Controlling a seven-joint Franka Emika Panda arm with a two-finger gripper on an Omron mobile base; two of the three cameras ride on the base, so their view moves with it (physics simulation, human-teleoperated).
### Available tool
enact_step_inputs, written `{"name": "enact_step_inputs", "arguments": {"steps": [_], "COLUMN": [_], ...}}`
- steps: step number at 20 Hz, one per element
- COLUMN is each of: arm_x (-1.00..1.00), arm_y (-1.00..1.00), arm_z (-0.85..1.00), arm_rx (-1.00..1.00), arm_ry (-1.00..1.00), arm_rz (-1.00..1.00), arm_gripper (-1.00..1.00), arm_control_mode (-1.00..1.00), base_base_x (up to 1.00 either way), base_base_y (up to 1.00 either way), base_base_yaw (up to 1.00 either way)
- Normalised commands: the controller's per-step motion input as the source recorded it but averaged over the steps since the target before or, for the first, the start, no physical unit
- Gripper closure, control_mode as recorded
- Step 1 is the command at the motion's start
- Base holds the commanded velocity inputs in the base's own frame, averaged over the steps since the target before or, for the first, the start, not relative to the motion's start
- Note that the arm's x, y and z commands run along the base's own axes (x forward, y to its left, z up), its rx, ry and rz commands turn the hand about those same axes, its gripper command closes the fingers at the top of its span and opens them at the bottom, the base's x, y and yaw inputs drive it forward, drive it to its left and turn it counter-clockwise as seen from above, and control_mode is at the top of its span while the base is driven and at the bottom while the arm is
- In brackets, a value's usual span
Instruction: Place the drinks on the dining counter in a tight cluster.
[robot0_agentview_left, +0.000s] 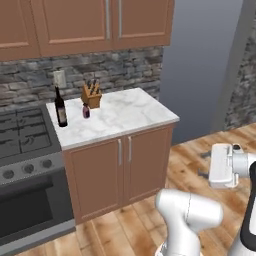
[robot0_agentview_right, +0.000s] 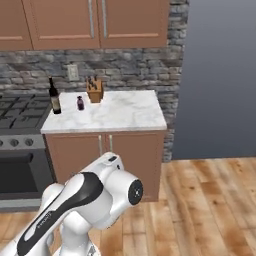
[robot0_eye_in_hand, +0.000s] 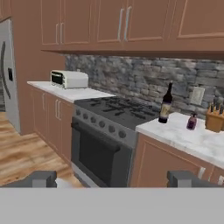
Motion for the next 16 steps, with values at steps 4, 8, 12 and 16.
{"name": "enact_step_inputs", "arguments": {"steps": [4, 8, 12, 16], "arm_x": [0.00, 0.00, 0.00, 0.00], "arm_y": [0.00, 0.00, 0.00, 0.00], "arm_z": [0.00, 0.00, 0.00, 0.00], "arm_rx": [0.00, 0.00, 0.00, 0.00], "arm_ry": [0.00, 0.00, 0.00, 0.00], "arm_rz": [0.00, 0.00, 0.00, 0.00], "arm_gripper": [-1.00, -1.00, -1.00, -1.00], "arm_control_mode": [1.00, 1.00, 1.00, 1.00], "base_base_x": [0.79, 0.72, 0.71, 0.76], "base_base_y": [-0.02, 0.03, 0.02, -0.02], "base_base_yaw": [0.06, 0.33, 0.39, 0.24]}}
